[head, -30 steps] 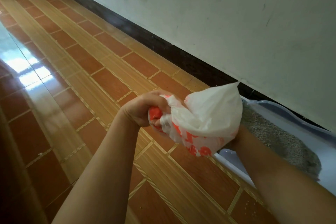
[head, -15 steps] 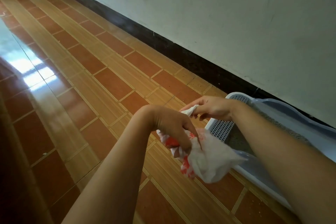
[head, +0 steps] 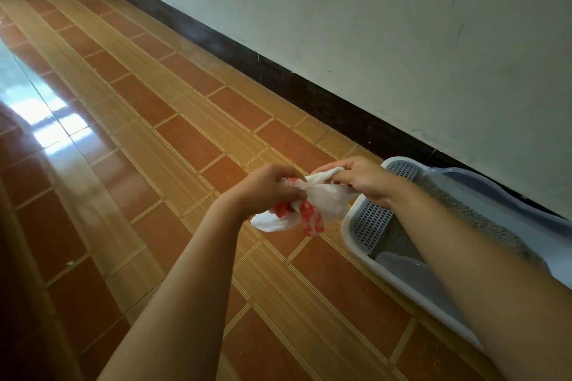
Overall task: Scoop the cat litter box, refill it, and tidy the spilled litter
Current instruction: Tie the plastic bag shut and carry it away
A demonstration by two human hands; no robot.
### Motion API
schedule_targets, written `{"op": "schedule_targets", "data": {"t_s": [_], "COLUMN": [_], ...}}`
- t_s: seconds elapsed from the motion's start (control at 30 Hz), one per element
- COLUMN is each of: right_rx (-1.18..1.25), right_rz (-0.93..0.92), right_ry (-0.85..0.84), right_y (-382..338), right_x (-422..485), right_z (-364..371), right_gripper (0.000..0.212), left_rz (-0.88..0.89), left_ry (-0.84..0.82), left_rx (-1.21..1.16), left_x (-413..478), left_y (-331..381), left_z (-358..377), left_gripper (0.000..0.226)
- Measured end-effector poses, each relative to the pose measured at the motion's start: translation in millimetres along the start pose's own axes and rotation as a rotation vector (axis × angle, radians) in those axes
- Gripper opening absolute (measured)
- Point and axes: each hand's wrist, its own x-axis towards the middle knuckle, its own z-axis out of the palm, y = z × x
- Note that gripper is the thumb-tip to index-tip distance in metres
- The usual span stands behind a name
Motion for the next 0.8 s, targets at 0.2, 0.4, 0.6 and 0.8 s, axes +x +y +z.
{"op": "schedule_targets", "data": {"t_s": [0.2, 0.4, 0.6, 0.8], "right_rx": [0.021, 0.033, -0.033, -0.059], "right_rz": [-0.064, -0.116, -0.167, -0.208], "right_ry": [0.084, 0.171, 0.231, 0.064], "right_y": [-6.6, -16.8, -26.5, -24.0], "right_x": [1.4, -1.4, -5.9, -12.1], "right_z": [6.6, 9.4, 10.5, 27.7], "right_gripper": [0.019, 0.021, 0.022, 0.028], "left_rz": [-0.051, -0.201, -0.131, -0.177], "left_ry": [0.135, 0.054, 0.027, 0.264], "left_rx": [0.031, -0.224, 0.194, -0.003], "left_x": [5.3, 3.5, 6.4, 10.8], "left_y": [2.6, 4.3, 10.1, 8.6], "left_z": [3.0, -2.5, -1.1, 2.0], "left_gripper": [0.013, 0.022, 0.018, 0.016]}}
